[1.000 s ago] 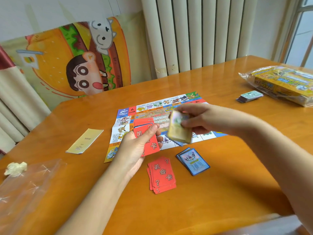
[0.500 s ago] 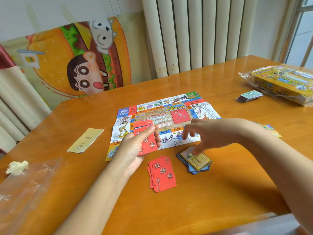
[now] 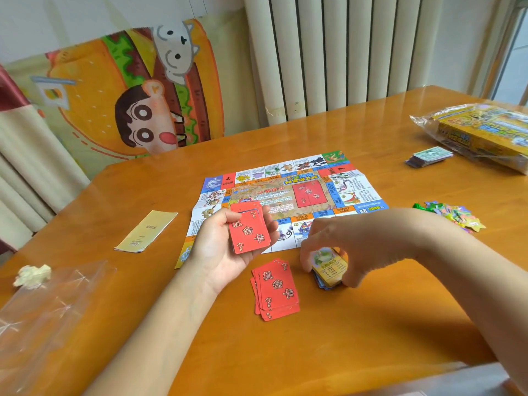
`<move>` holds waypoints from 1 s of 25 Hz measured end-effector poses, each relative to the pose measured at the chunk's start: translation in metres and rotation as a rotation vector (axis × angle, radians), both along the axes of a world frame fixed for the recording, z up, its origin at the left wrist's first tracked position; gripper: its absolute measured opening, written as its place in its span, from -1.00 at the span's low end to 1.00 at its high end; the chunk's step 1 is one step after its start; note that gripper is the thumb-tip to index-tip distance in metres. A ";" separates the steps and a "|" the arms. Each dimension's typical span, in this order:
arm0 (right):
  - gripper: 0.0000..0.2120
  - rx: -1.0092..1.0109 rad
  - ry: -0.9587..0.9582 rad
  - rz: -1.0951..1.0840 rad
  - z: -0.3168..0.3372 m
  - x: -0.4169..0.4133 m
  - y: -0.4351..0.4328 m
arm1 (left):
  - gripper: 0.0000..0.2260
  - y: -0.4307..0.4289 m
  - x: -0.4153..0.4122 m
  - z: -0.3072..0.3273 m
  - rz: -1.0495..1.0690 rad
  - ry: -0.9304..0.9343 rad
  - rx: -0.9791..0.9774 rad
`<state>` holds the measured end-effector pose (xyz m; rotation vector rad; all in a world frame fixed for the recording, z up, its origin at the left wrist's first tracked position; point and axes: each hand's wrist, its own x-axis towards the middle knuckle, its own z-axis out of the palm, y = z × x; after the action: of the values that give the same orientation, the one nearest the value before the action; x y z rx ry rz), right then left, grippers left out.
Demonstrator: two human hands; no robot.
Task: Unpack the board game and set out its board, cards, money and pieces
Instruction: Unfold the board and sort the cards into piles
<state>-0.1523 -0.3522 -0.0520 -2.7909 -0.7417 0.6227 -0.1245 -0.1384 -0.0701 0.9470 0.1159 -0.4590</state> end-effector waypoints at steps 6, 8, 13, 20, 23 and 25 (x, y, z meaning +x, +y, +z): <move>-0.46 0.005 -0.180 0.087 -0.017 0.007 0.006 | -0.65 0.001 0.000 0.002 -0.023 0.015 -0.007; -0.46 0.024 -0.171 0.053 -0.017 0.005 0.006 | -0.70 0.000 0.002 -0.001 -0.028 0.013 0.065; -0.52 0.033 -0.171 0.065 -0.013 0.002 0.009 | -0.70 0.001 0.012 -0.012 -0.009 0.027 0.230; -0.69 -0.006 -0.012 0.020 0.002 -0.009 0.012 | -0.72 -0.004 0.016 -0.015 0.053 0.059 0.176; -0.66 0.060 -0.009 -0.046 0.005 -0.006 0.009 | -0.72 -0.008 0.015 -0.016 0.068 0.063 0.135; -0.71 0.117 -0.111 -0.093 0.006 0.000 0.006 | -0.75 -0.008 0.014 -0.015 0.070 0.044 0.127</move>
<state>-0.1521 -0.3462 -0.0463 -2.7510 -0.6423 0.3978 -0.1108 -0.1469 -0.0855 1.0546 0.2199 -0.4116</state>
